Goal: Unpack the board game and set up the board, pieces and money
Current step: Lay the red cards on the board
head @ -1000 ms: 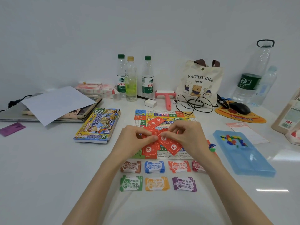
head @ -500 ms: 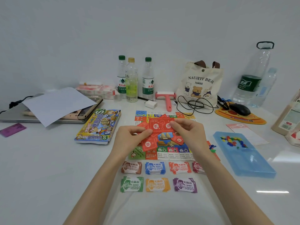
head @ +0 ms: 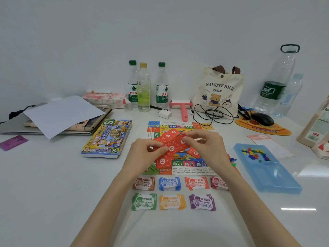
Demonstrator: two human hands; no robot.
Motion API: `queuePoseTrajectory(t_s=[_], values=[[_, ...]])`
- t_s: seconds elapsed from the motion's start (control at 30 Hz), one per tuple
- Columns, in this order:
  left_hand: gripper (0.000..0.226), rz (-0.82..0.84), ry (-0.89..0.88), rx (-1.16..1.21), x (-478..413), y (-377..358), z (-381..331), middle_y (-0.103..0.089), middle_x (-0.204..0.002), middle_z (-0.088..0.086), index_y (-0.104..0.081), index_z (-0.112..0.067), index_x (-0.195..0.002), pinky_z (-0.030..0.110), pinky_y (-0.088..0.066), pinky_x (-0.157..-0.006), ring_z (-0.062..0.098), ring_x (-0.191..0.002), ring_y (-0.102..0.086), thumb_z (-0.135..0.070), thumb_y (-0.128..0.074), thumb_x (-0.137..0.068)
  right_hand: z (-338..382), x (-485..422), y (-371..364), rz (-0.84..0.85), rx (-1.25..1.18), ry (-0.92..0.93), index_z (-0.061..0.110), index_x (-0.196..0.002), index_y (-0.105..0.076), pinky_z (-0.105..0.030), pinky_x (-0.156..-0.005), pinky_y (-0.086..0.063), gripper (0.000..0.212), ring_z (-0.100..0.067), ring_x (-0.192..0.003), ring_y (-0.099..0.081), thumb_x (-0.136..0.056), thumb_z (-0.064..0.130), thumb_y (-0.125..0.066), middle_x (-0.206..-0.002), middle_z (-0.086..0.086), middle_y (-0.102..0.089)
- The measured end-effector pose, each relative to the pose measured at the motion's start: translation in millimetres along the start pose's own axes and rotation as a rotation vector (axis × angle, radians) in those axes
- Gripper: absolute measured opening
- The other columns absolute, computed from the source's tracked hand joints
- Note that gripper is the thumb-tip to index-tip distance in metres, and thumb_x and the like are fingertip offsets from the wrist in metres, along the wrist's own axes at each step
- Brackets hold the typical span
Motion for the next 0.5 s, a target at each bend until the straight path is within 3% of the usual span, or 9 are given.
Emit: queuePoseTrajectory(t_s=[0.27,0.37,0.5], values=[[0.015,-0.072,0.052,0.036,-1.7,-2.2,5.3,-0.073,-0.086,-0.004,-0.075,-0.021,-0.088,0.013,-0.049,-0.055,0.007,-0.071,-0.068,-0.031,-0.078,-0.077,5.6,4.2,1.8,-0.036,-0.121,-0.121,0.019,-0.096,-0.063,-0.018,-0.052,-0.051,0.018,-0.006,-0.071,-0.071,-0.082,0.017,-0.075,-0.073,0.006,-0.075],[0.025,-0.092,0.082,0.060,-1.7,-3.3,6.9,-0.073,-0.089,-0.002,-0.075,-0.017,-0.092,0.013,-0.049,-0.054,0.010,-0.076,-0.069,-0.033,-0.080,-0.074,6.5,4.6,1.6,-0.030,-0.148,-0.181,0.019,-0.090,-0.067,-0.017,-0.057,-0.053,0.014,-0.004,-0.070,-0.071,-0.080,0.021,-0.078,-0.070,0.006,-0.074],[0.020,-0.104,0.100,0.104,-0.5,-5.1,4.8,-0.072,-0.089,-0.003,-0.072,-0.019,-0.088,0.011,-0.049,-0.053,0.008,-0.073,-0.068,-0.031,-0.080,-0.074,4.8,5.0,1.0,-0.015,-0.229,-0.236,0.019,-0.087,-0.071,-0.032,-0.069,-0.059,0.012,-0.014,-0.076,-0.073,-0.079,0.016,-0.078,-0.077,-0.001,-0.075]])
Point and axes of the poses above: each hand's wrist, its own x-axis away from the middle knuckle, its own y-axis out of the back of the hand, z = x × y, the point moved 2 cm from there along -x, towards the middle knuckle
